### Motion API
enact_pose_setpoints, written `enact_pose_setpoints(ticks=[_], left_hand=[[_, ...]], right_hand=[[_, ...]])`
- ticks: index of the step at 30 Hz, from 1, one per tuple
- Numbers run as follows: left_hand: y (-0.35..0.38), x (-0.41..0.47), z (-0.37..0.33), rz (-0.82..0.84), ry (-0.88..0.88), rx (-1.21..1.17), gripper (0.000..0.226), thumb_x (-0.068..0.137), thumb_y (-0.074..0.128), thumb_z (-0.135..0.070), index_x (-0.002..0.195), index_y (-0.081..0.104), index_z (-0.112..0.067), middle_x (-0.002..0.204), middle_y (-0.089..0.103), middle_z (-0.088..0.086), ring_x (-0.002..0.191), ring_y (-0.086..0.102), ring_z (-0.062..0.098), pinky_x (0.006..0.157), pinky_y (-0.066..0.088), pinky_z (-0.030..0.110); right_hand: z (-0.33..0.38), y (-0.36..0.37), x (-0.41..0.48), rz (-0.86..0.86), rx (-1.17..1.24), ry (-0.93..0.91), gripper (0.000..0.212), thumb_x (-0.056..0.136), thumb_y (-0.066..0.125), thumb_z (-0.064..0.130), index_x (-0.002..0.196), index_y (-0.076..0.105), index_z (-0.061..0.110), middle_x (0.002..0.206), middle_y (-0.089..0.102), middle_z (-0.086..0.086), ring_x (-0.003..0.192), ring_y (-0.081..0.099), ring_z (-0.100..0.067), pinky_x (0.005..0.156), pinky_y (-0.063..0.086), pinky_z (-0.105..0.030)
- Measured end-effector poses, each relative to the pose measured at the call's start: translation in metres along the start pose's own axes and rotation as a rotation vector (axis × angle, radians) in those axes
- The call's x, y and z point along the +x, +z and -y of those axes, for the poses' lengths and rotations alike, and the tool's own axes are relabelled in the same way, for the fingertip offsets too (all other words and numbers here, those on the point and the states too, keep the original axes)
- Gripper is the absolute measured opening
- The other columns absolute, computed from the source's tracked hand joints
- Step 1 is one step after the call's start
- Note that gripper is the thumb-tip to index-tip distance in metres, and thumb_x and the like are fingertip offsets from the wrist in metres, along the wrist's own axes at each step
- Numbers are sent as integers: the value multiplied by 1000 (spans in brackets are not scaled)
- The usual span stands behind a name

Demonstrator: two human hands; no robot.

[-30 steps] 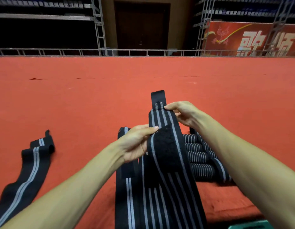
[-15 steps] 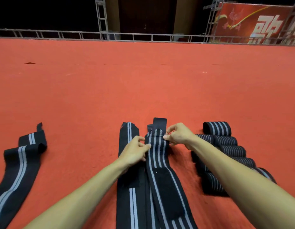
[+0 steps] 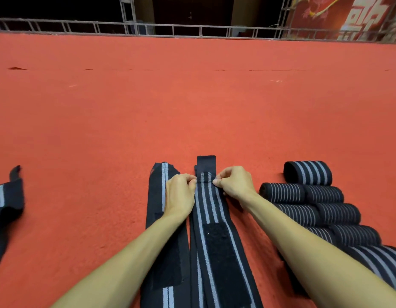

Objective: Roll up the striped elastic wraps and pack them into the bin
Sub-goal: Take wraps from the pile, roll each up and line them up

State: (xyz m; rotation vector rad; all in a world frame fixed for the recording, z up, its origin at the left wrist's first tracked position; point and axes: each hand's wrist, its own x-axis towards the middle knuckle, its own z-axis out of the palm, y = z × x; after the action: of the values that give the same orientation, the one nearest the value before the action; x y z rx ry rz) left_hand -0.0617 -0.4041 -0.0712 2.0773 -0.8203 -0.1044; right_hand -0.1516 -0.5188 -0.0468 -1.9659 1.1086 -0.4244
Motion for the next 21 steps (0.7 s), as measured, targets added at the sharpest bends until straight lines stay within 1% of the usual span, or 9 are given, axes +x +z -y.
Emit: enact_pose_setpoints(ticks=[5,7,9,10,12,13,16,18,21], left_hand=[[6,3,1,-40,18,31,23,96,51,-11,103,72,-5,103,71,4,101,62,16,82,42,20],[7,4,4,4,11,48,25,97,50,-11,91,73,-5,94,71,5,91,62,16,81,48,28],[7,7,5,58,-2,84,28,96,47,-12,71,61,-12,79,65,5,75,54,17,77,52,39],[5,9,4,94,-14,91,27,96,46,-13,70,55,-16,76,60,2,73,50,17,75,50,39],[-3,11,-3,179,-57,85,22,97,45,-14,80,58,-18,83,55,-2,80,49,16,74,44,31],[-7,10,-6,214,-79,71,19,98,45,-15,90,62,-15,91,56,-3,88,51,15,78,41,26],[-26,0,-17,238,-57,-2,14,100,44,-20,105,55,-14,114,51,0,101,50,11,85,33,20],[-42,-11,-28,271,-25,-78,10,101,39,-22,106,46,-15,111,47,2,93,48,10,79,34,18],[-68,-27,-53,285,-51,-259,8,102,36,-22,106,35,-15,86,49,-1,64,46,6,56,36,20]], right_hand=[[-3,1,0,27,-37,-16,12,80,77,21,80,65,17,78,64,2,79,62,-14,70,47,-25],[-2,1,-1,50,-64,-18,9,83,74,19,82,67,13,73,60,5,77,59,-13,70,46,-25],[1,1,-1,60,-85,-20,9,85,71,17,81,66,11,70,56,6,76,56,-13,69,43,-24],[3,1,-2,63,-90,-15,9,86,70,16,83,67,9,72,57,5,77,56,-14,69,43,-24],[7,0,-4,68,-86,5,10,87,69,17,87,69,7,79,59,2,80,56,-14,72,45,-25],[8,-2,-6,69,-74,13,9,87,69,17,86,69,9,81,61,2,80,57,-14,72,45,-26],[13,-11,-18,61,-24,-37,16,86,70,20,72,61,18,80,64,1,75,58,-14,63,46,-25],[22,-21,-29,60,10,-104,16,86,69,19,73,60,18,78,64,2,72,58,-12,62,46,-24],[44,-40,-53,61,149,-195,9,85,69,11,82,62,15,73,58,3,70,54,-10,63,43,-21]])
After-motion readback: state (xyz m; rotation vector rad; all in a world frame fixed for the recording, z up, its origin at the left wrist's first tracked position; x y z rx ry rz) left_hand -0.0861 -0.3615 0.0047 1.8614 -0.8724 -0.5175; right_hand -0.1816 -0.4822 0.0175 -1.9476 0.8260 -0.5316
